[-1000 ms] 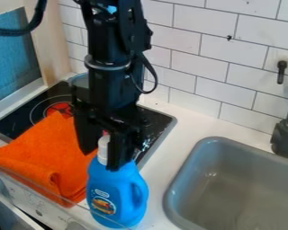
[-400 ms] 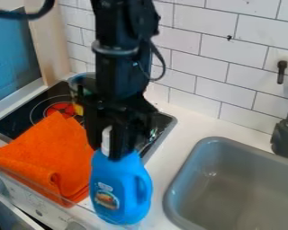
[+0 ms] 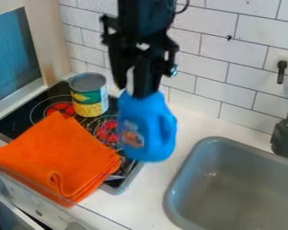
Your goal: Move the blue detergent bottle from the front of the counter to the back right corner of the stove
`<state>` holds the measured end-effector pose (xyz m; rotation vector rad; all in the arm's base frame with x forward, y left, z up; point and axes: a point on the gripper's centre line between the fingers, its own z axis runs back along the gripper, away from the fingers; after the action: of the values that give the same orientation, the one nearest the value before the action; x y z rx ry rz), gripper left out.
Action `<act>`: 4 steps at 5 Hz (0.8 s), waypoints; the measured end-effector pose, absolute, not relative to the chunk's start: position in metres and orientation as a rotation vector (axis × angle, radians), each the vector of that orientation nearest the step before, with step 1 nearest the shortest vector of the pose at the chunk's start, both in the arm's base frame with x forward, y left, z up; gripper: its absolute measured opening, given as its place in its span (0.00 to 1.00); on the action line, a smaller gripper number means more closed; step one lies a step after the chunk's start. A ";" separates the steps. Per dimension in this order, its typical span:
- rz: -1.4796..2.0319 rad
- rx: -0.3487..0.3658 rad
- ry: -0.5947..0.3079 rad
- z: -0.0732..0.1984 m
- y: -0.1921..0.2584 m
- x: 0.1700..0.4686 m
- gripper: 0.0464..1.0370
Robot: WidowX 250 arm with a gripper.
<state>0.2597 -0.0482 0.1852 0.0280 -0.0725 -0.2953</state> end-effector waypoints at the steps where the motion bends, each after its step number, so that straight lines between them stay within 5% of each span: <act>1: -0.354 0.141 -0.062 0.160 -0.036 0.295 0.45; 4: -0.337 0.159 -0.047 0.140 -0.005 0.362 0.45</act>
<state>0.3618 -0.0052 0.1396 0.1588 -0.0474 -0.3369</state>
